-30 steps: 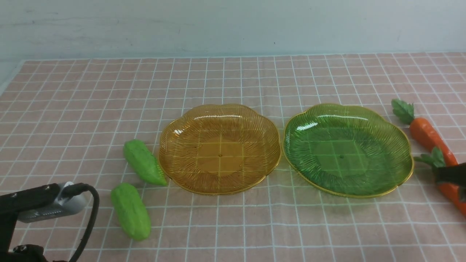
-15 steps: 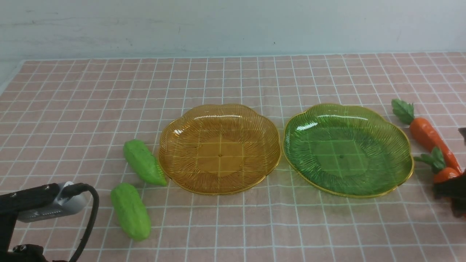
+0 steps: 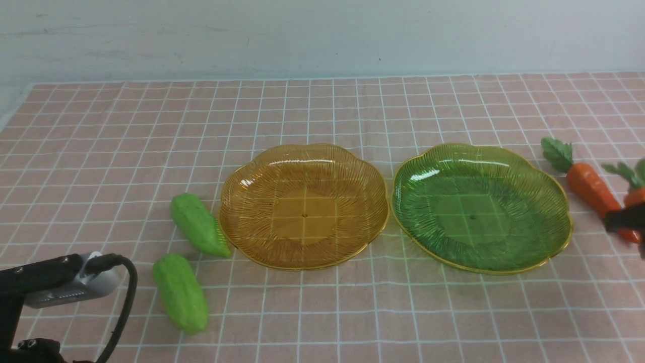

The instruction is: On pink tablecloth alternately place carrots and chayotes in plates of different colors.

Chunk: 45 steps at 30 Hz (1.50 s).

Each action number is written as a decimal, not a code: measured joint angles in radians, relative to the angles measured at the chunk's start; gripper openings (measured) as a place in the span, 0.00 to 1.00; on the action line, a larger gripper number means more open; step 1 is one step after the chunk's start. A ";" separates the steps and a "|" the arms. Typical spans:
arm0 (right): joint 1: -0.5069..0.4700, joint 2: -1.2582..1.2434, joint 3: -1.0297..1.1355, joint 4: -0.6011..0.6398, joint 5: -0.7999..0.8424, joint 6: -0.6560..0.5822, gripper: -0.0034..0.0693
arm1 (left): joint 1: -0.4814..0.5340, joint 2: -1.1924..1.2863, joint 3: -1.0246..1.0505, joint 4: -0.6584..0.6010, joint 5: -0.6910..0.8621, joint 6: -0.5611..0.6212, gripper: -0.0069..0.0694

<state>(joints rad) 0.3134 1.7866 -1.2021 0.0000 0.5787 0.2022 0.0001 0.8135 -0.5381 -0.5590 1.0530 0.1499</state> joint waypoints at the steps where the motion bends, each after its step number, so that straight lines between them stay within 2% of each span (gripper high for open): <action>1: 0.002 0.022 0.000 0.000 -0.021 0.000 0.44 | 0.000 0.000 0.000 0.002 -0.001 0.000 0.11; 3: 0.002 0.051 0.000 0.000 -0.045 0.000 0.54 | 0.000 0.000 0.000 0.008 -0.001 -0.009 0.12; 5: -0.006 0.070 0.000 0.000 -0.053 0.000 0.69 | 0.000 0.000 0.000 0.019 -0.001 -0.028 0.15; 8: -0.048 0.070 -0.007 -0.023 -0.038 0.000 0.82 | 0.000 0.000 0.000 0.040 -0.004 -0.046 0.20; 13: -0.205 0.070 -0.062 -0.092 0.105 0.000 0.84 | 0.000 0.000 0.000 0.052 -0.019 -0.053 0.26; 16: -0.319 0.070 -0.076 -0.127 0.123 0.000 0.83 | 0.000 0.000 0.000 0.052 -0.026 -0.053 0.26; 19: -0.390 0.089 -0.080 -0.162 0.120 0.000 0.83 | 0.000 0.000 0.000 0.053 -0.028 -0.053 0.26; 27: -0.411 0.179 -0.080 -0.244 0.075 0.000 0.83 | 0.000 0.000 0.000 0.076 -0.035 -0.053 0.26; 30: -0.411 0.207 -0.080 -0.249 0.074 0.000 0.80 | 0.000 0.000 0.000 0.077 -0.038 -0.053 0.26; 32: -0.411 0.227 -0.080 -0.249 0.074 0.000 0.73 | 0.000 0.000 0.000 0.077 -0.038 -0.053 0.26; 34: -0.411 0.236 -0.080 -0.246 0.079 0.000 0.61 | 0.000 0.000 0.000 0.077 -0.039 -0.053 0.26; 37: -0.411 0.231 -0.084 -0.246 0.111 0.000 0.32 | 0.000 0.000 0.000 0.077 -0.042 -0.053 0.26; 40: -0.411 0.197 -0.112 -0.213 0.168 0.004 0.31 | 0.000 0.000 0.000 0.077 -0.045 -0.057 0.26; 43: -0.411 0.122 -0.166 -0.077 0.248 0.001 0.31 | 0.000 0.000 0.000 0.077 -0.045 -0.063 0.26; 45: -0.407 0.084 -0.182 0.025 0.294 -0.043 0.31 | 0.000 0.000 0.000 0.077 -0.045 -0.064 0.26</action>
<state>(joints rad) -0.0933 1.8710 -1.3842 0.0255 0.8727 0.1589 0.0001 0.8135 -0.5381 -0.4821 1.0082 0.0863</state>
